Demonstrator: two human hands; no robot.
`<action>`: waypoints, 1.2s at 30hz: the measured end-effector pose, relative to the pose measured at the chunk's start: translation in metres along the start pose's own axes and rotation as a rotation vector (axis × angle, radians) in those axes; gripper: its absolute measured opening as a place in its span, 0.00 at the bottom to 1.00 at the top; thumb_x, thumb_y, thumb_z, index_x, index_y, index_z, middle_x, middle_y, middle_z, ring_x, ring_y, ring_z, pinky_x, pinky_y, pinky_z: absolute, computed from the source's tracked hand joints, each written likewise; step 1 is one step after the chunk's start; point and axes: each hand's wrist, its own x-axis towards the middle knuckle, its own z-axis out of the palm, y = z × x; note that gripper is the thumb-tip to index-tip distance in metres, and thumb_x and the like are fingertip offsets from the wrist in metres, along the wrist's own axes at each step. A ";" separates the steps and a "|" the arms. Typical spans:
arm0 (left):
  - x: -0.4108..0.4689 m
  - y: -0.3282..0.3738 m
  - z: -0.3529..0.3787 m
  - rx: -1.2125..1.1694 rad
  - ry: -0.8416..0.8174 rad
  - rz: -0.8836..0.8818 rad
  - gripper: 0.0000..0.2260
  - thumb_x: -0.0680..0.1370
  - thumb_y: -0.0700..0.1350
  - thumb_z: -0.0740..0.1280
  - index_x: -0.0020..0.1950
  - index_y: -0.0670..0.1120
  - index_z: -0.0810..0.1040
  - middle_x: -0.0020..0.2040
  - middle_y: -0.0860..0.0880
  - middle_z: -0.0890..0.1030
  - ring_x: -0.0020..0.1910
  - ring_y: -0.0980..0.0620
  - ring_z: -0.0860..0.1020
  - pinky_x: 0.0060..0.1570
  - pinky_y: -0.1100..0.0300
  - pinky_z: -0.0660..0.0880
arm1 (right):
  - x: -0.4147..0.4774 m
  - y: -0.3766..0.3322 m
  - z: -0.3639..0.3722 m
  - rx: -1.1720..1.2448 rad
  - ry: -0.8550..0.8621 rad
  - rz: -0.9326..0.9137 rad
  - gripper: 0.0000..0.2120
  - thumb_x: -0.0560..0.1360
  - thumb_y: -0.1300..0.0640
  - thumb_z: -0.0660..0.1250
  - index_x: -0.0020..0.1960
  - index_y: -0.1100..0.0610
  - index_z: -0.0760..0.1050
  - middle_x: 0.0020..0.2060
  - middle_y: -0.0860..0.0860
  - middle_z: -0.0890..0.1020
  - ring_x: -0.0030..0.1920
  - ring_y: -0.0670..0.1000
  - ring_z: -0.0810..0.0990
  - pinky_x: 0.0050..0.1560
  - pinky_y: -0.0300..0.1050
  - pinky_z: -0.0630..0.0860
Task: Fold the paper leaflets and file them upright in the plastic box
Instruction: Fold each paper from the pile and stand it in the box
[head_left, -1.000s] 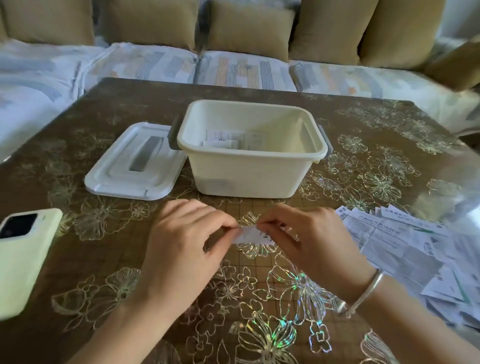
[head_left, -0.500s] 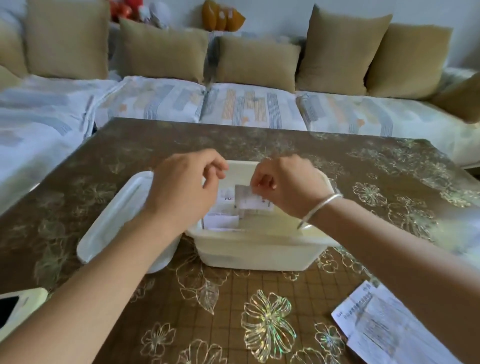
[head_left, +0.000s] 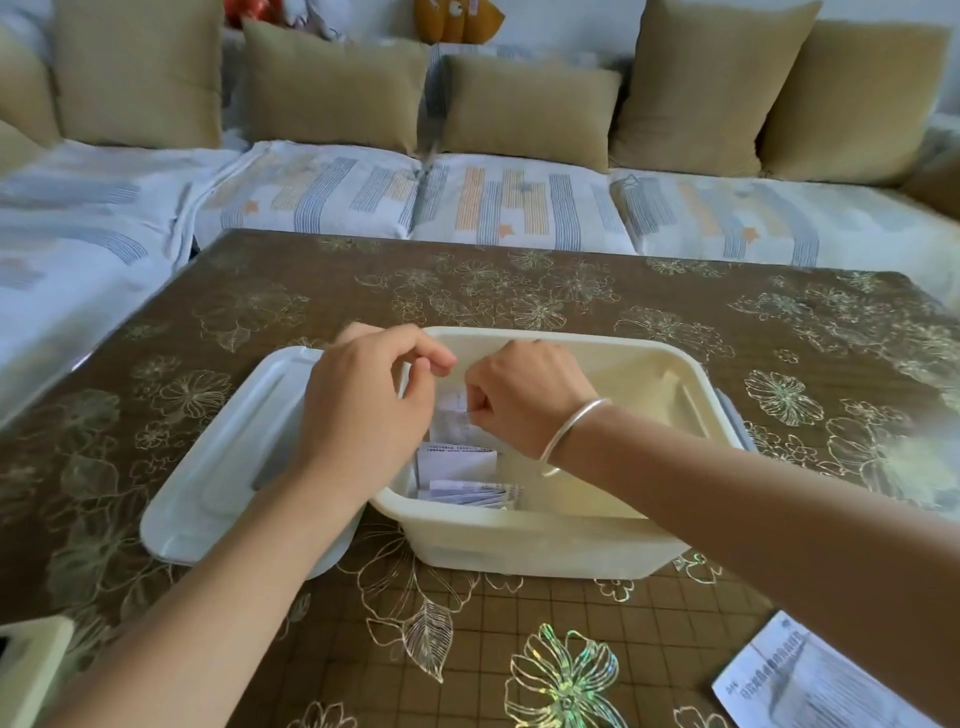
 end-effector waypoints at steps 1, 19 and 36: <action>0.000 -0.001 0.000 -0.005 0.000 -0.004 0.12 0.76 0.42 0.62 0.46 0.56 0.83 0.48 0.53 0.82 0.50 0.58 0.75 0.42 0.69 0.68 | 0.003 -0.002 0.000 0.009 -0.024 -0.006 0.08 0.76 0.57 0.60 0.49 0.53 0.78 0.47 0.53 0.82 0.48 0.57 0.79 0.38 0.43 0.68; -0.008 0.037 -0.026 -0.161 0.222 0.142 0.11 0.76 0.39 0.61 0.45 0.50 0.83 0.40 0.59 0.83 0.42 0.57 0.81 0.46 0.52 0.78 | -0.057 0.024 -0.045 0.573 0.177 0.051 0.05 0.74 0.59 0.69 0.47 0.52 0.82 0.39 0.45 0.84 0.28 0.32 0.75 0.34 0.25 0.67; -0.194 0.123 0.092 -0.245 -0.446 0.535 0.13 0.76 0.42 0.65 0.59 0.51 0.81 0.58 0.57 0.81 0.59 0.61 0.76 0.64 0.61 0.69 | -0.341 0.073 0.050 0.184 0.138 0.697 0.20 0.75 0.43 0.61 0.62 0.51 0.76 0.65 0.52 0.75 0.64 0.57 0.73 0.62 0.53 0.70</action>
